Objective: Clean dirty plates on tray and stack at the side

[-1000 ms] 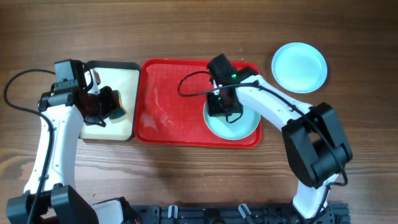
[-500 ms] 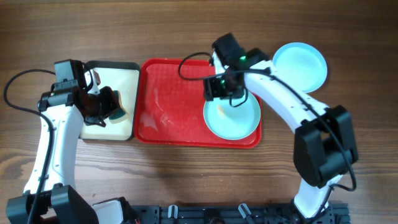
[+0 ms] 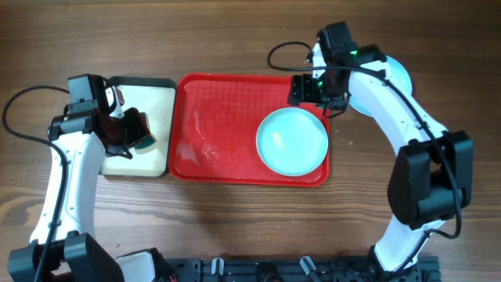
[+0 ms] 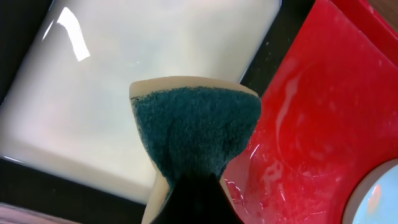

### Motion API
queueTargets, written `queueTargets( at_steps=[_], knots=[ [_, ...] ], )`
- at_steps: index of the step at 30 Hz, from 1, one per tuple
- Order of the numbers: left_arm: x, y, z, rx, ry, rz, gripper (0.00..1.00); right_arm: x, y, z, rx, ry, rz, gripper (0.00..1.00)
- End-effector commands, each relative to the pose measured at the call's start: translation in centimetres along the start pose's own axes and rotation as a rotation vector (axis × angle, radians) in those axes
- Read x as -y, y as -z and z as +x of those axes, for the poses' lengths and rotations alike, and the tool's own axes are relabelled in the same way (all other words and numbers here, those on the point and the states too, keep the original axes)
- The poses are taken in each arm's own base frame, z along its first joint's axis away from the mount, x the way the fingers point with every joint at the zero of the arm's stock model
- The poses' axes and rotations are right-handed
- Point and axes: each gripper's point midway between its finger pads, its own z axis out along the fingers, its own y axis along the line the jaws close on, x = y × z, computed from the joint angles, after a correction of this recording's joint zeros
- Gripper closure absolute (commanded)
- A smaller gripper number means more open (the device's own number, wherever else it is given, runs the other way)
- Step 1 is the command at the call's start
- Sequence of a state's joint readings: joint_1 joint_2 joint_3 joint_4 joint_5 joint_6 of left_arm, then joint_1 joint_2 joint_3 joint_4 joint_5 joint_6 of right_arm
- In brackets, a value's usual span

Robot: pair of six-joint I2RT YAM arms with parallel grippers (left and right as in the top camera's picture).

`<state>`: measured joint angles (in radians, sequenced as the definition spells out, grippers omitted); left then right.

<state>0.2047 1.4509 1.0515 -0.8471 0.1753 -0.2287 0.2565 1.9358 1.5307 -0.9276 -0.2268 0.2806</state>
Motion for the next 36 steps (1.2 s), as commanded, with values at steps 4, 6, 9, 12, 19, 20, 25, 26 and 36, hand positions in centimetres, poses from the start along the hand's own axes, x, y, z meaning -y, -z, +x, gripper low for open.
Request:
queueTargets(
  at_steps=[4,6,9,12,19,20,25,26,36],
  knots=[
    [-1.0,-1.2,0.1,-0.018,-0.012,-0.056,0.96,2.2,1.2,-1.3,0.057,0.004,0.098,0.04],
    [-1.4,-1.6,0.0,-0.021,-0.010,-0.077,0.96,2.2,1.2,-1.3,0.058,0.004,0.098,0.04],
    [-1.5,-2.2,-0.1,-0.028,-0.009,-0.080,0.96,2.2,1.2,-1.3,0.057,0.004,0.098,0.03],
    [-1.6,-2.7,-0.1,-0.036,-0.008,-0.085,0.96,2.2,1.1,-1.3,0.055,0.003,0.099,0.02],
    [-1.7,-3.0,-0.2,-0.039,0.000,-0.087,0.96,2.2,1.1,-1.3,0.056,0.003,0.099,0.00],
    [-1.7,-3.0,-0.2,-0.039,0.000,-0.087,0.96,2.2,1.1,-1.3,0.056,0.003,0.099,0.00],
    [-1.7,-3.0,-0.2,-0.040,0.001,-0.086,0.96,2.1,1.1,-1.4,0.062,0.004,0.096,0.00],
    [-1.7,-3.0,-0.2,-0.040,0.001,-0.086,0.96,2.1,1.1,-1.6,0.070,0.006,0.094,0.00],
    [-2.3,-2.9,-0.4,-0.027,-0.001,-0.122,0.96,1.0,1.5,-5.2,0.216,0.033,0.055,0.00]
  ],
)
